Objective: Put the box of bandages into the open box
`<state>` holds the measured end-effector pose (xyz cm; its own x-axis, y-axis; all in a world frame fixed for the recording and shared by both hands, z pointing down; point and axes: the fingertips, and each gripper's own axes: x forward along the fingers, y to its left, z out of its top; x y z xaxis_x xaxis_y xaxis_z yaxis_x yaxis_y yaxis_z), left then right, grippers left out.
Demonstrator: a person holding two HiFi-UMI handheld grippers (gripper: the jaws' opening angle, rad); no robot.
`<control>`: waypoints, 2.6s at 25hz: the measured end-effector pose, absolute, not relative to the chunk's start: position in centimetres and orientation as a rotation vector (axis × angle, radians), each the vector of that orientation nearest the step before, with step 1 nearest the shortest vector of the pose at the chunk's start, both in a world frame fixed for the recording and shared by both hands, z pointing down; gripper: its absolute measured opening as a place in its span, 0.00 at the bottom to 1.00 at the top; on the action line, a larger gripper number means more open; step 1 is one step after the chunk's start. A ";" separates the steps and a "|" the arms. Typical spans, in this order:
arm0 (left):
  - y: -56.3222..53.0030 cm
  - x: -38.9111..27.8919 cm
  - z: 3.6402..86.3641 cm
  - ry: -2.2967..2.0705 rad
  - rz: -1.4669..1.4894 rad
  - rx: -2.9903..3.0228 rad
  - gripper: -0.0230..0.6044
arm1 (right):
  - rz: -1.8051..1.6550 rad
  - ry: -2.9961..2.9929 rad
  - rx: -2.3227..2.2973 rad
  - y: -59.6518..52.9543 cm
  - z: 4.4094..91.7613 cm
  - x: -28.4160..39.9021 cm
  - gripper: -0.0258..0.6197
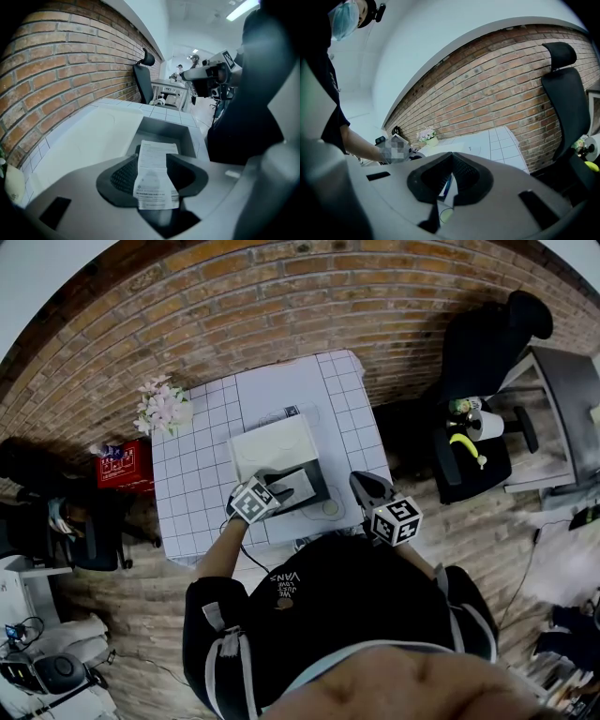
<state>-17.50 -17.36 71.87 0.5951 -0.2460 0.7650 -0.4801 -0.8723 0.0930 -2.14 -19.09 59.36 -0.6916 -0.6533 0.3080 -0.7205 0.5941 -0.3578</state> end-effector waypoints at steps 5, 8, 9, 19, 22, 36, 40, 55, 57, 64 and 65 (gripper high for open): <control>-17.3 -17.4 71.7 -0.604 1.143 2.543 0.33 | 0.692 -2.673 1.165 -19.0 59.3 -1.9 0.03; -17.6 -17.4 71.2 -0.641 1.113 2.545 0.33 | 0.694 -2.671 1.162 -19.0 59.4 -1.7 0.03; -17.7 -17.4 71.1 -0.658 1.100 2.546 0.33 | 0.693 -2.673 1.161 -19.0 59.3 -1.7 0.03; -18.9 -18.0 68.2 -0.870 0.939 2.565 0.33 | 0.684 -2.692 1.114 -19.1 58.9 -2.3 0.03; -19.2 -18.1 66.8 -0.947 0.866 2.571 0.33 | 0.679 -2.702 1.096 -19.3 58.8 -2.5 0.03; -18.9 -19.9 60.7 -1.300 0.531 2.538 0.18 | 0.640 -2.753 0.934 -20.4 58.1 -4.9 0.03; -18.4 -20.4 59.5 -1.378 0.456 2.515 0.13 | 0.629 -2.768 0.896 -20.7 57.8 -5.4 0.03; -15.5 -20.5 54.9 -1.674 0.165 2.384 0.06 | 0.586 -2.829 0.729 -21.6 56.8 -6.0 0.03; -15.0 -20.4 54.9 -1.701 0.156 2.363 0.06 | 0.586 -2.833 0.706 -21.6 56.8 -5.9 0.03; -13.3 -19.7 54.5 -1.807 0.125 2.285 0.06 | 0.578 -2.855 0.608 -21.6 56.9 -5.6 0.03; -13.1 -19.5 54.5 -1.820 0.121 2.275 0.06 | 0.576 -2.859 0.596 -21.6 56.9 -5.6 0.03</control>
